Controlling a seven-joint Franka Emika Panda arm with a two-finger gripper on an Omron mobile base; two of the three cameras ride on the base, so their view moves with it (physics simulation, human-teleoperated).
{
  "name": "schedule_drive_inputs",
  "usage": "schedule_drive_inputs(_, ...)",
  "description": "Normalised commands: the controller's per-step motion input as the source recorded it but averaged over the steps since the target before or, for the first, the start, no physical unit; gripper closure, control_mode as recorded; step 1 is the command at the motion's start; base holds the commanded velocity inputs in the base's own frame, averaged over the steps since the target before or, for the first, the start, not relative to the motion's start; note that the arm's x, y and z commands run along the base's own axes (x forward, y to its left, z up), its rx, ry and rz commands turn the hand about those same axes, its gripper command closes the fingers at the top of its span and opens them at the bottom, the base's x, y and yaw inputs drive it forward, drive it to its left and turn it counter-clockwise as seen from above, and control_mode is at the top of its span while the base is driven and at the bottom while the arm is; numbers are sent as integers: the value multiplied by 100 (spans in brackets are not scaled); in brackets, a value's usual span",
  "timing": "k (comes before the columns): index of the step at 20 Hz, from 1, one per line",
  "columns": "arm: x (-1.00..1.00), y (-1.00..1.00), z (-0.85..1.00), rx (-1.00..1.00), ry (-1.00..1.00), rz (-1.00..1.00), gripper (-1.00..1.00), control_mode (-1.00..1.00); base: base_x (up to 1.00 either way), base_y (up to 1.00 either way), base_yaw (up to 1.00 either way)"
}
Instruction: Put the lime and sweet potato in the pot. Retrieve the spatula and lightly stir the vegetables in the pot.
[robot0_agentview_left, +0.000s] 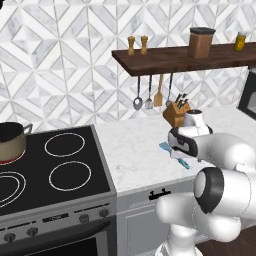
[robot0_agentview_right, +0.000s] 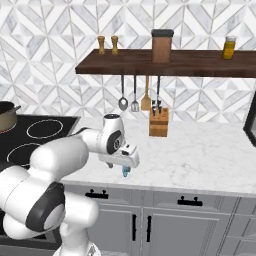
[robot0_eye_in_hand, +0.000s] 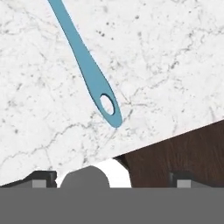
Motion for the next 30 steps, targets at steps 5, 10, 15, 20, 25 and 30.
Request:
schedule_drive_inputs(5,7,-2,-39,0,0,0,-100,-100,0,0,0)
schedule_drive_inputs(10,33,0,-34,0,0,0,-100,-100,0,0,0)
schedule_drive_inputs(15,31,-3,-17,0,0,0,-100,-100,0,0,0)
schedule_drive_inputs(20,26,-4,-13,0,0,2,-100,-100,0,0,0)
schedule_drive_inputs(25,16,-3,-26,0,0,4,-100,-100,0,0,0)
schedule_drive_inputs(30,4,-4,-29,0,0,6,100,-100,0,0,0)
